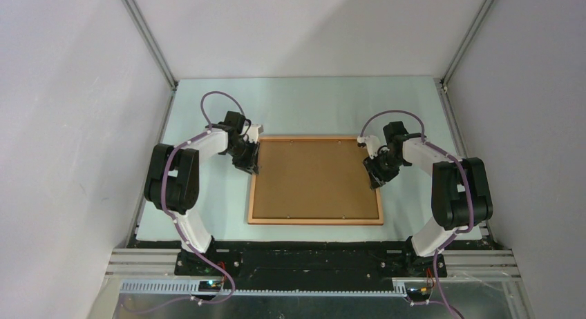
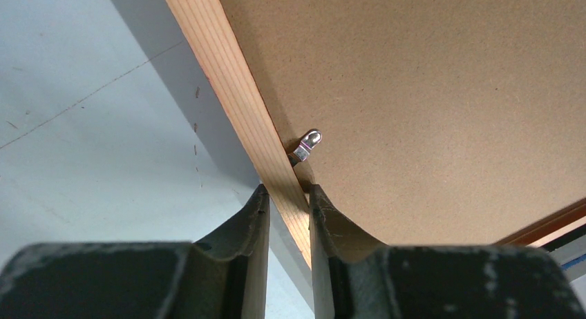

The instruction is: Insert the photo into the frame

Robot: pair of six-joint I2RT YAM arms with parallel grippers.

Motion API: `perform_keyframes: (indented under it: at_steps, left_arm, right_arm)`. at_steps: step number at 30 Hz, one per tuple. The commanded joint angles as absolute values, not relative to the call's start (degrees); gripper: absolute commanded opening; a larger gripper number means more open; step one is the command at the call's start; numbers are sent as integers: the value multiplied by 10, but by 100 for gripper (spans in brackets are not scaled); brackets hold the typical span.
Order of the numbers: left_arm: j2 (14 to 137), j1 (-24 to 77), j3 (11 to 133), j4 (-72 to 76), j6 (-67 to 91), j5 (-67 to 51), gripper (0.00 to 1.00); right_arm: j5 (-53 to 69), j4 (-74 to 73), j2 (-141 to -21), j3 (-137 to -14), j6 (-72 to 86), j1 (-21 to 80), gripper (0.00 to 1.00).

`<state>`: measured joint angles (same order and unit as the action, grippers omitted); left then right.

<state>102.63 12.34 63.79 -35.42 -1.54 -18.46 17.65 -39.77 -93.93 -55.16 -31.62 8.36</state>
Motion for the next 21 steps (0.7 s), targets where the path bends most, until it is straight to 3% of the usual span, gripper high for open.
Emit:
perform_keyframes:
  at_steps: [1, 6, 8, 11, 13, 21]
  left_arm:
    - [1036, 128, 637, -343, -37, -224, 23]
    - [1033, 128, 635, -342, -36, -225, 23]
    - [1033, 127, 635, -342, -36, -225, 23]
    - [1034, 127, 635, -343, -36, -225, 23]
    - [1035, 127, 635, -343, -36, -226, 23]
    - [1034, 127, 636, -342, -36, -226, 23]
  right_arm:
    - [133, -398, -934, -552, -348, 96, 25]
    - [111, -389, -937, -552, -349, 113, 23]
    - [111, -389, -934, -552, -347, 113, 27]
    - [131, -393, -926, -552, -342, 108, 43]
    - [147, -397, -918, -551, -337, 103, 48]
    - [233, -436, -921, -574, -314, 58, 56]
